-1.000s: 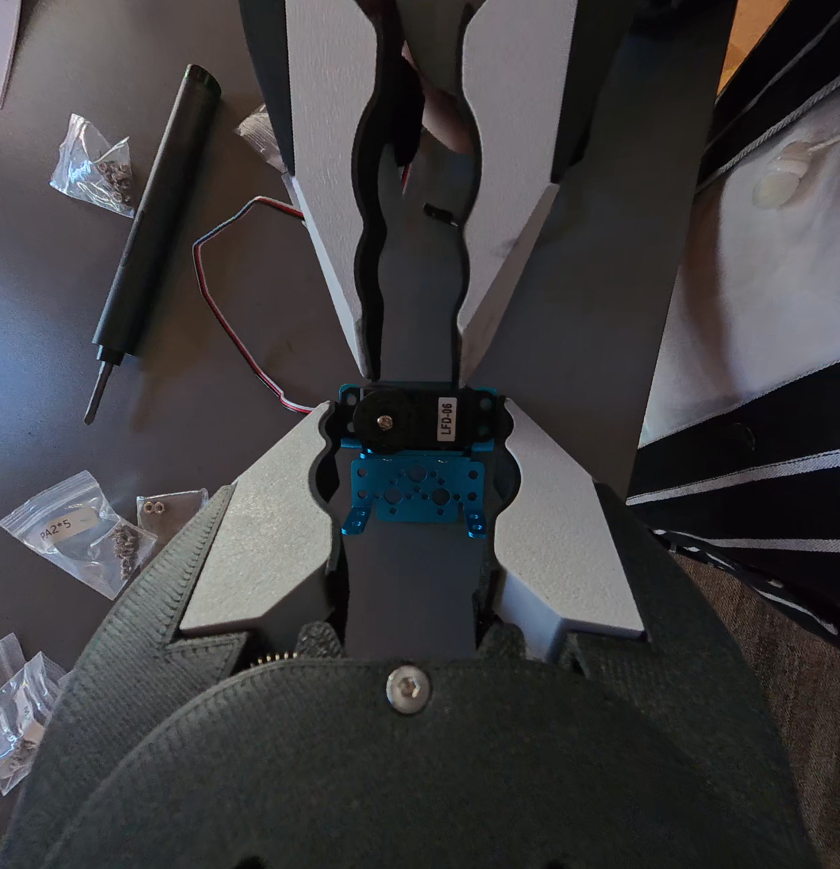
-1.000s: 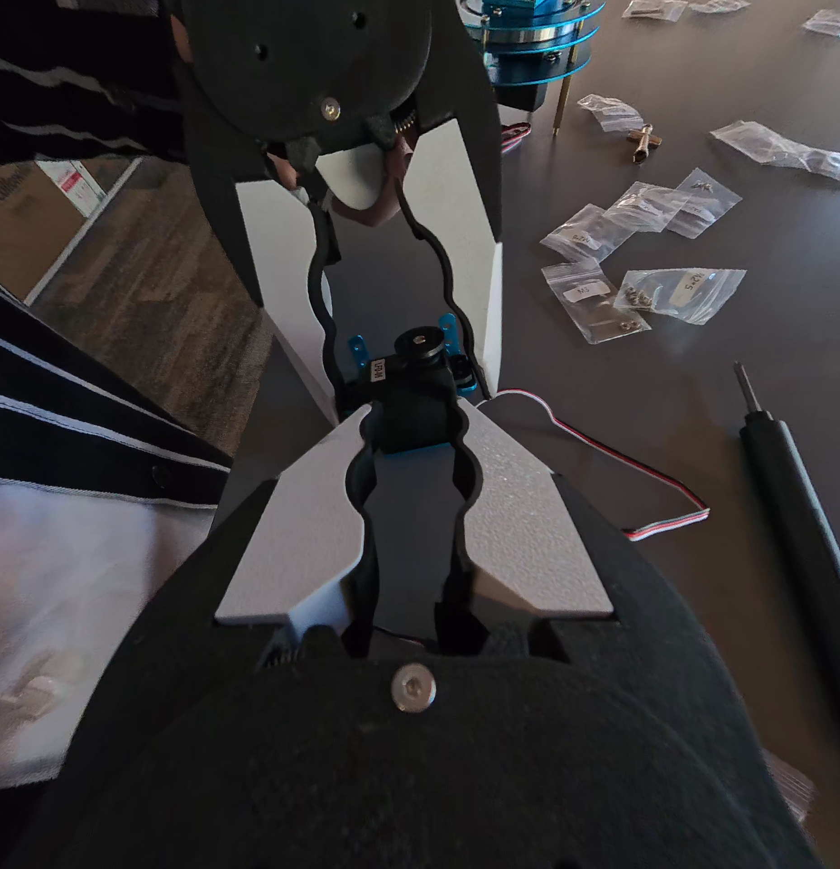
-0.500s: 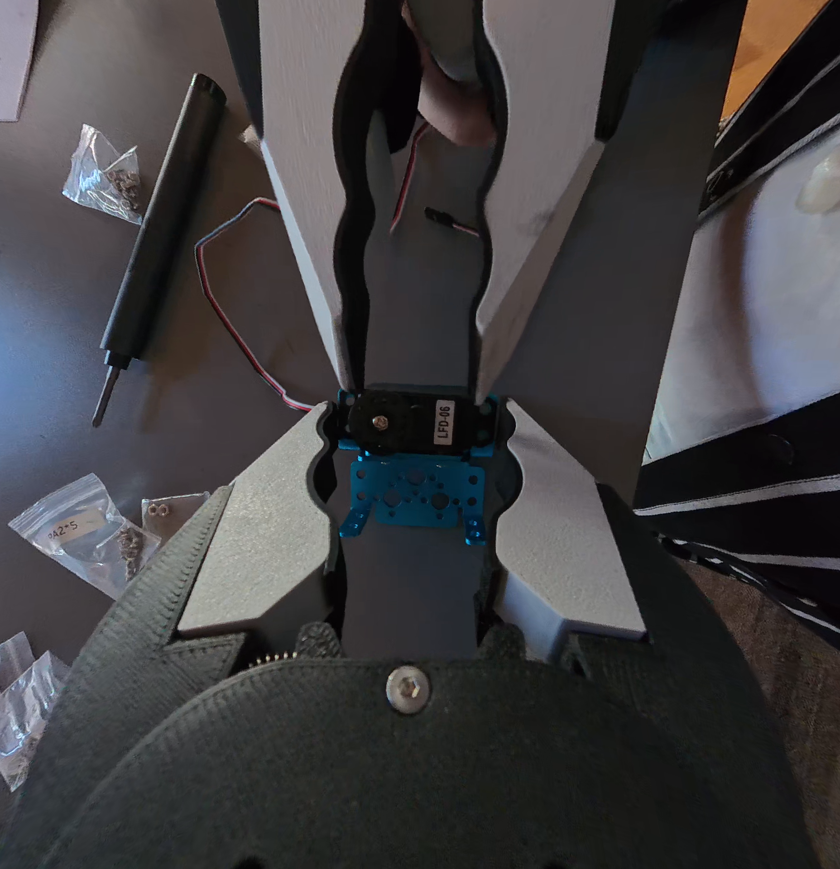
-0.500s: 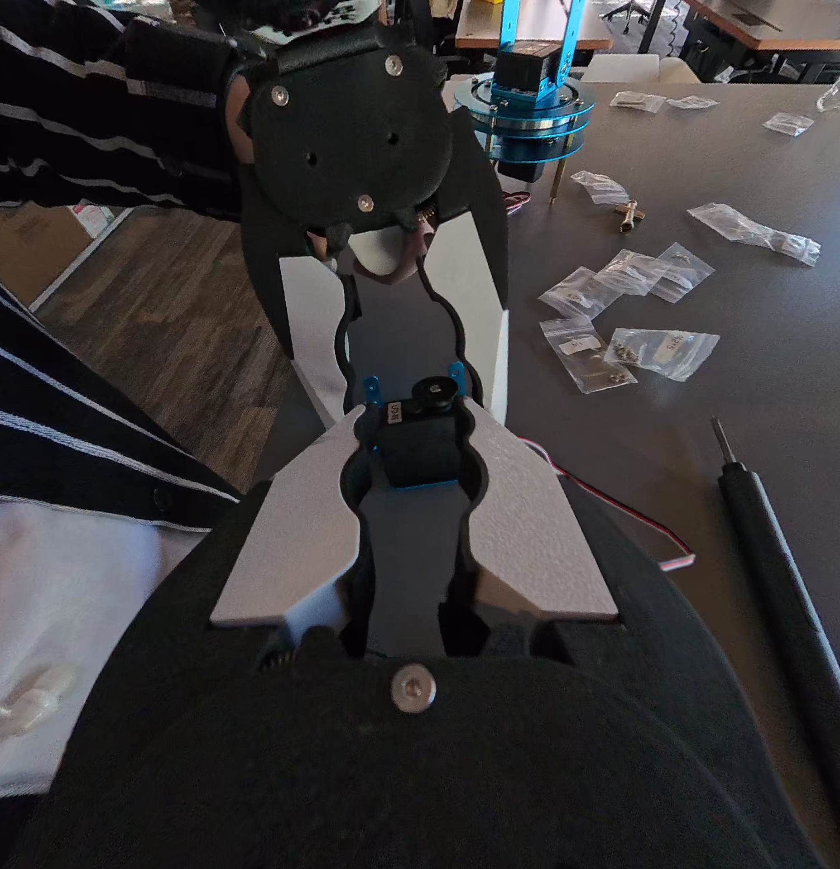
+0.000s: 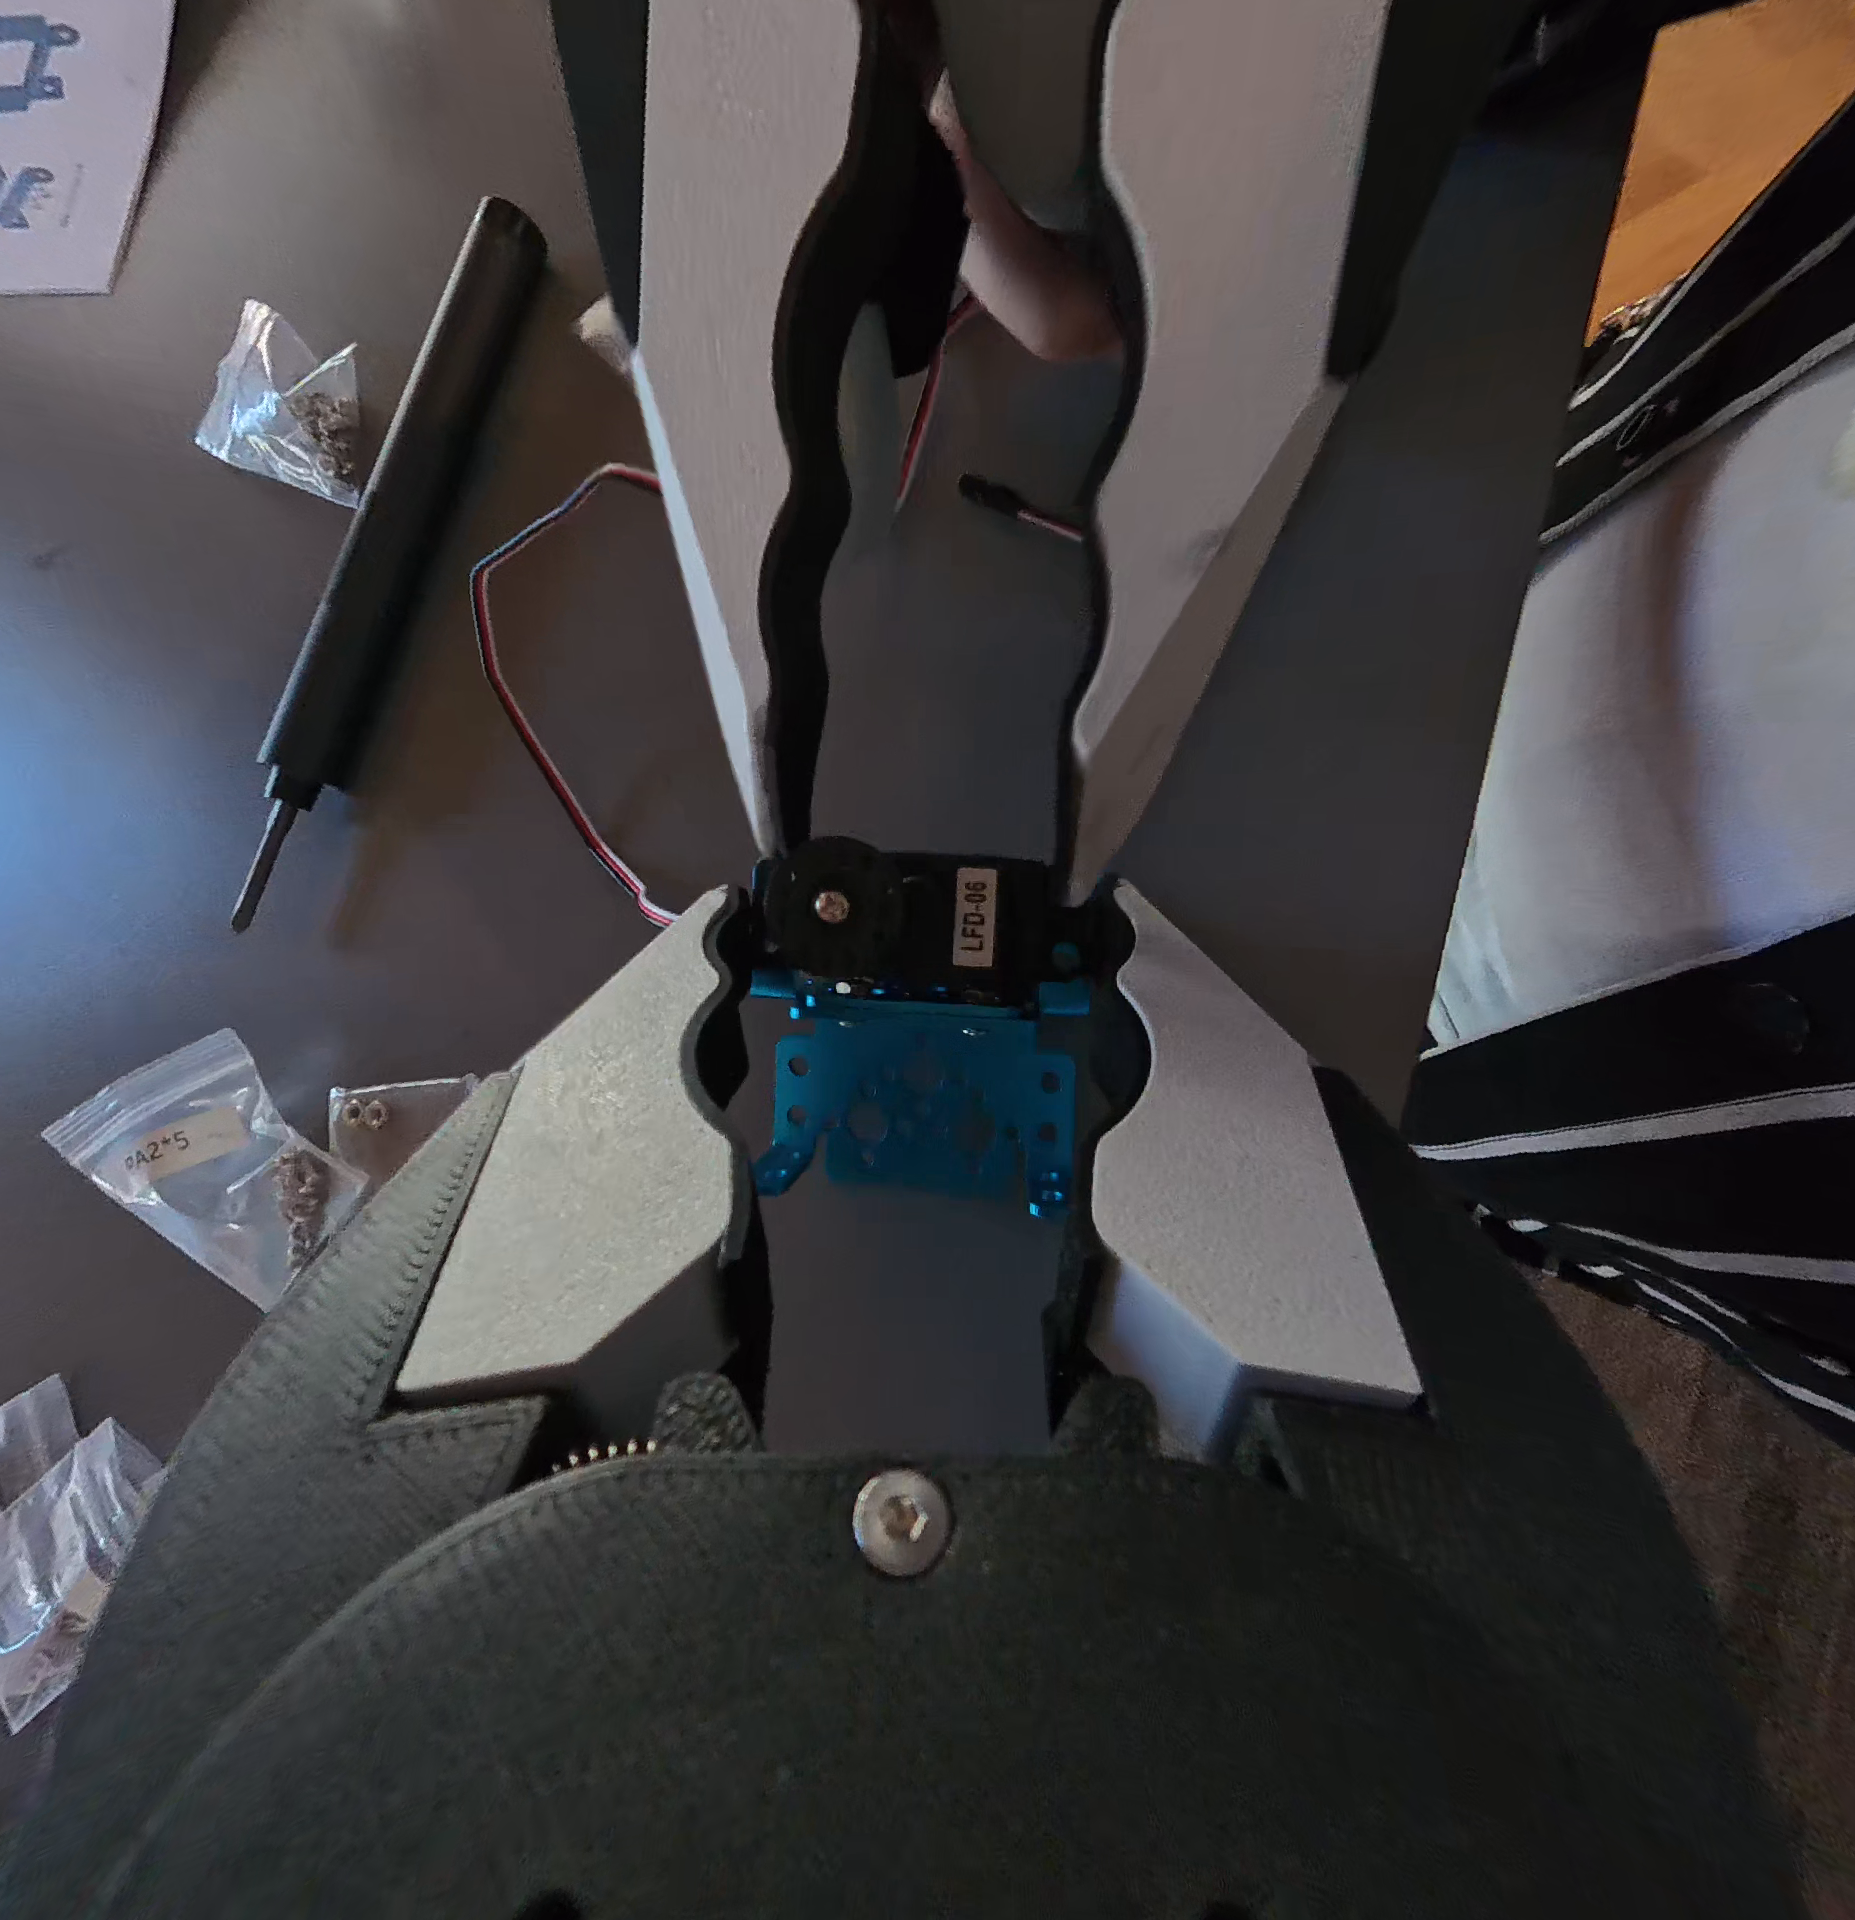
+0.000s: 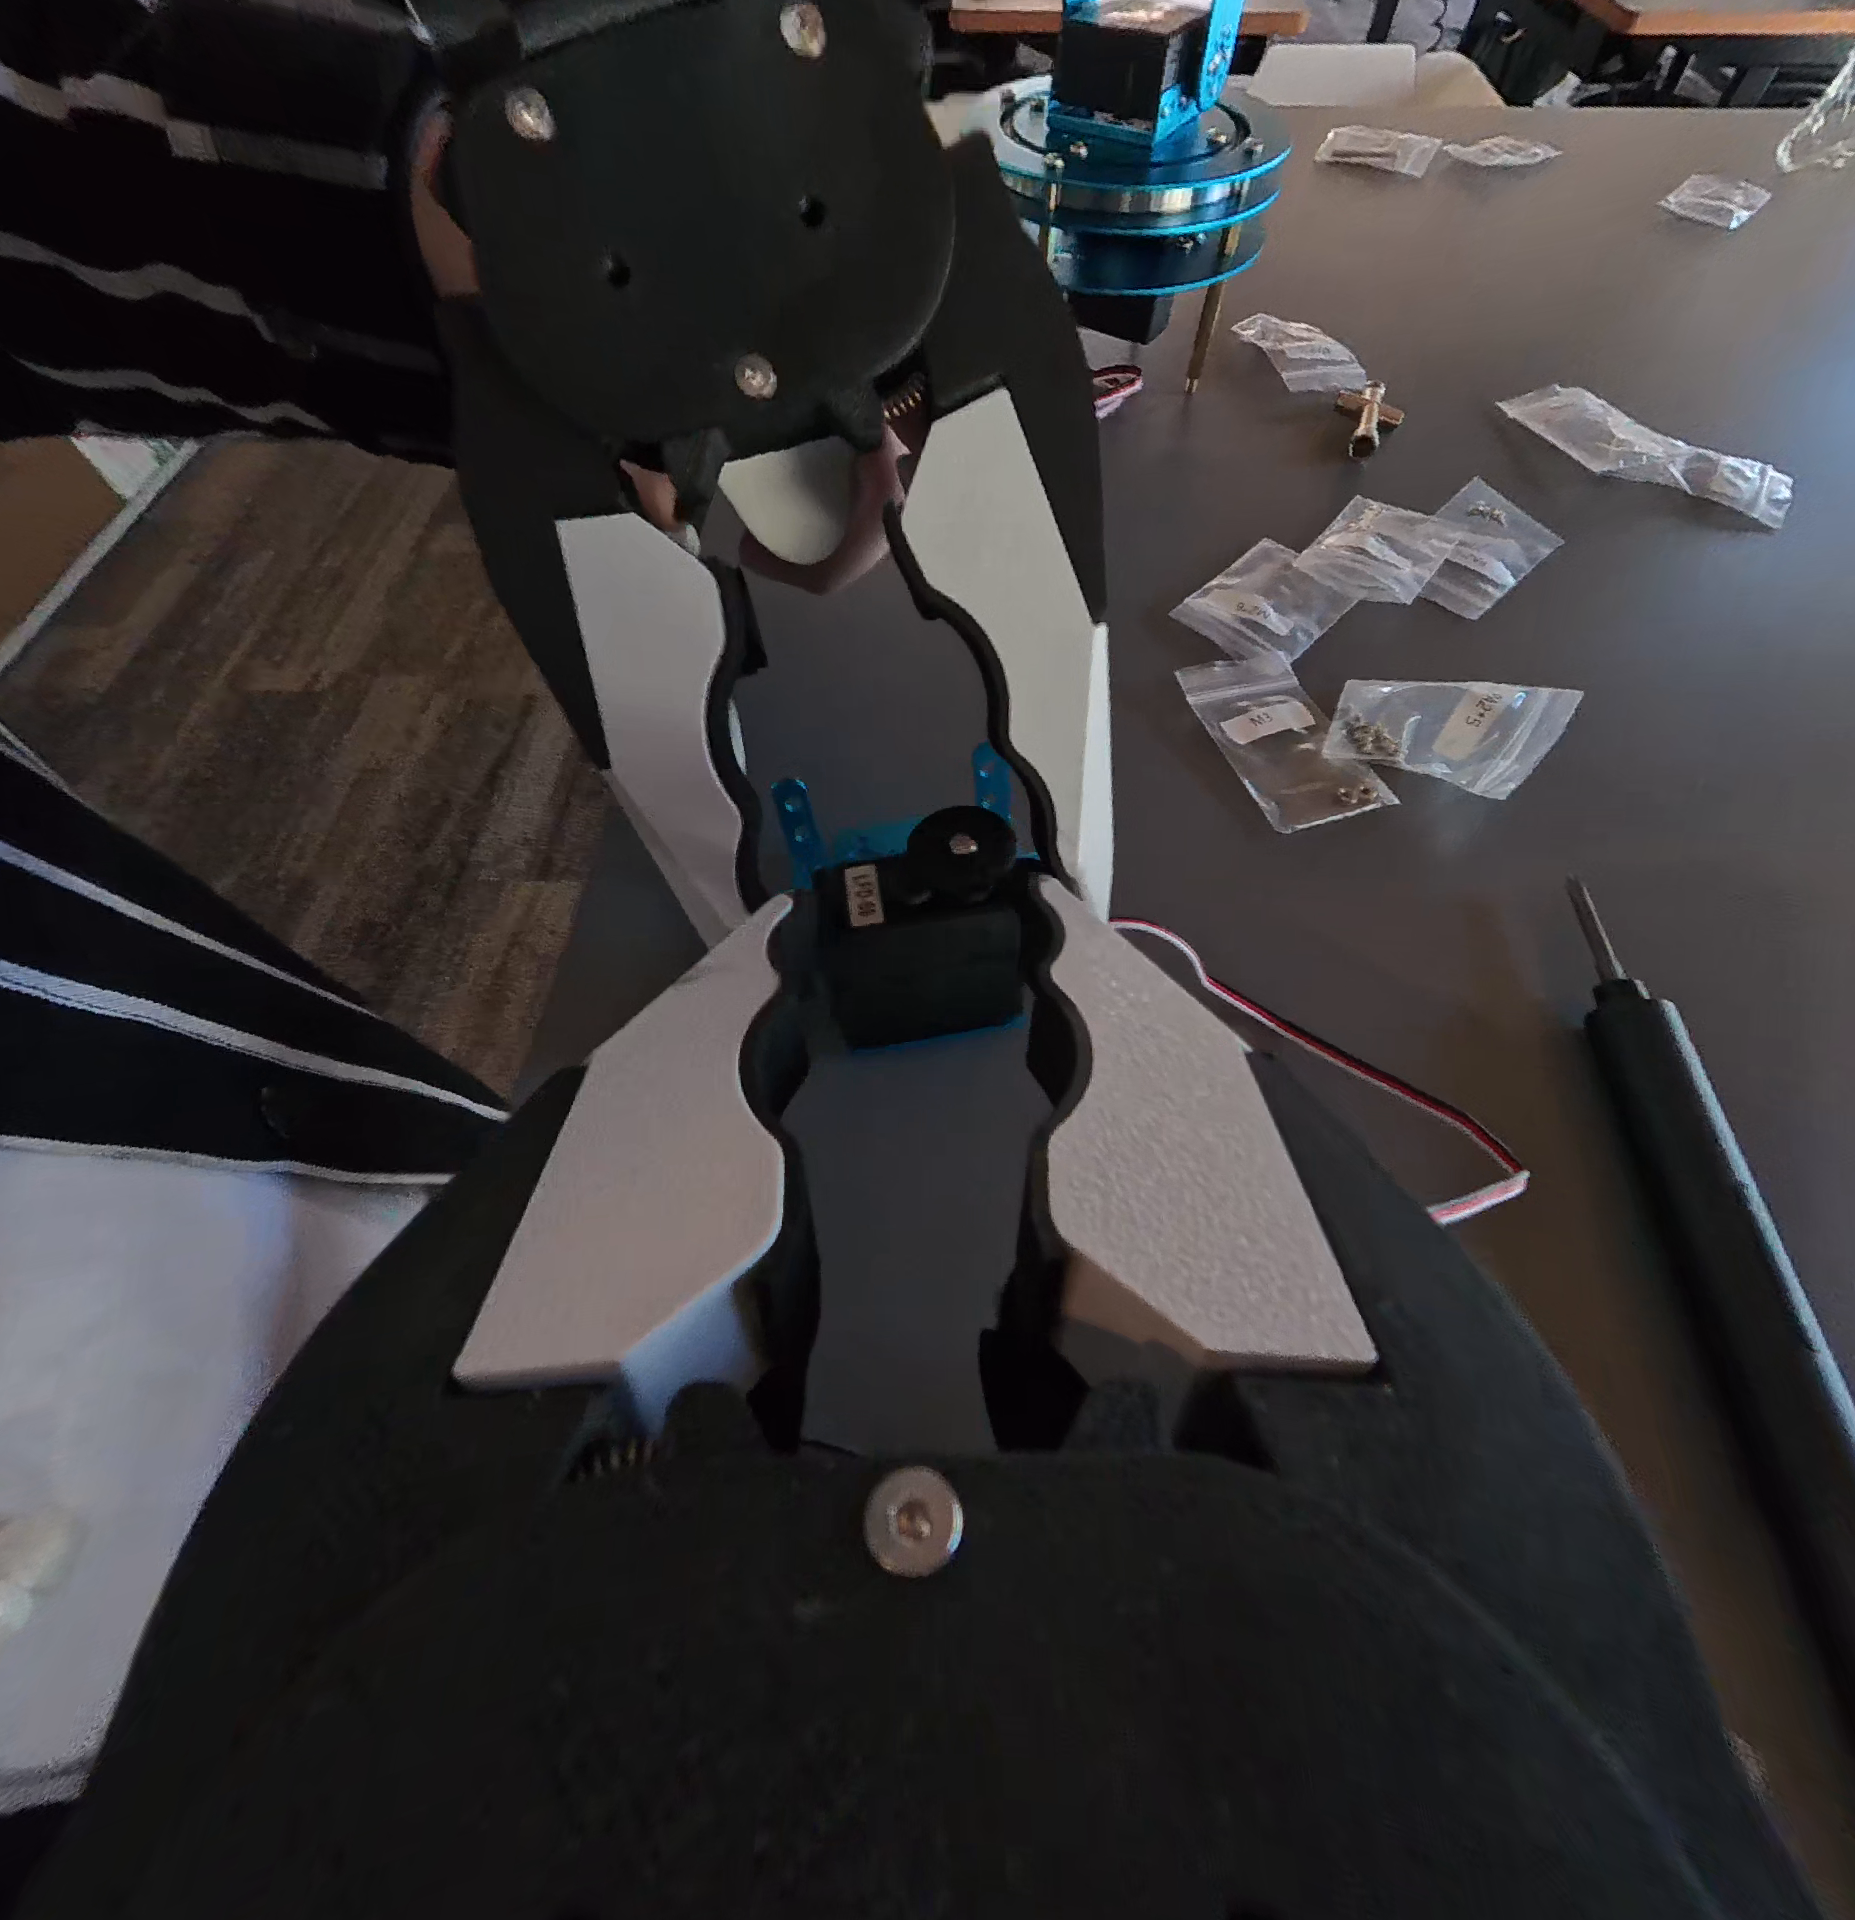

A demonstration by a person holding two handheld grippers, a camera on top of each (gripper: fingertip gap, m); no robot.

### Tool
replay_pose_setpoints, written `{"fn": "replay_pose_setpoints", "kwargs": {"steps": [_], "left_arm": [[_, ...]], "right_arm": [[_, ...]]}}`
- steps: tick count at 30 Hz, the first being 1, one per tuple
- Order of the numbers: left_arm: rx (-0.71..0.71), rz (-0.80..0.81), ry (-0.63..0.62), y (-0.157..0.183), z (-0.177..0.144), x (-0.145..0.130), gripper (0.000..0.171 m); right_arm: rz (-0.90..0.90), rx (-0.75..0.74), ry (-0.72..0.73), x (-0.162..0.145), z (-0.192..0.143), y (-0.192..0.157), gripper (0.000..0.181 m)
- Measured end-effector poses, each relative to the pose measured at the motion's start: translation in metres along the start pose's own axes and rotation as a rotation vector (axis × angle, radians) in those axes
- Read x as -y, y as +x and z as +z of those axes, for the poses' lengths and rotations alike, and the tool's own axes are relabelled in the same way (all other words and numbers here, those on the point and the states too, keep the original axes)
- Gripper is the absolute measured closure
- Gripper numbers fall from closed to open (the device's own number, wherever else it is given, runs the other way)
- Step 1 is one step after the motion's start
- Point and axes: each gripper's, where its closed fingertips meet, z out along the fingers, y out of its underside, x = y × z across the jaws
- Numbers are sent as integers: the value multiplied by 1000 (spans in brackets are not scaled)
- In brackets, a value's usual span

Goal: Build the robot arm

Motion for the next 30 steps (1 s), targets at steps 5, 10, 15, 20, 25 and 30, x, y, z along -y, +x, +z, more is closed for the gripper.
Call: {"fn": "replay_pose_setpoints", "kwargs": {"steps": [5, 10, 15, 20, 25, 30], "left_arm": [[13, -3, 15, -2, 0, -3, 106], [20, -25, 56, 0, -5, -1, 102], [73, -126, 189, -5, -27, 9, 103], [189, -255, 305, -12, -51, 18, 108], [289, -331, 377, -10, -65, 37, 110], [401, -402, 387, 0, -72, 51, 110]], "right_arm": [[17, -77, 49, 20, -29, 13, 143], [-62, -328, -47, 2, -111, 47, 142], [100, -398, -265, -81, -197, 50, 149], [203, -370, -364, -140, -227, 22, 159], [185, -257, -368, -152, -213, 7, 162], [160, -140, -401, -160, -207, 3, 168]]}}
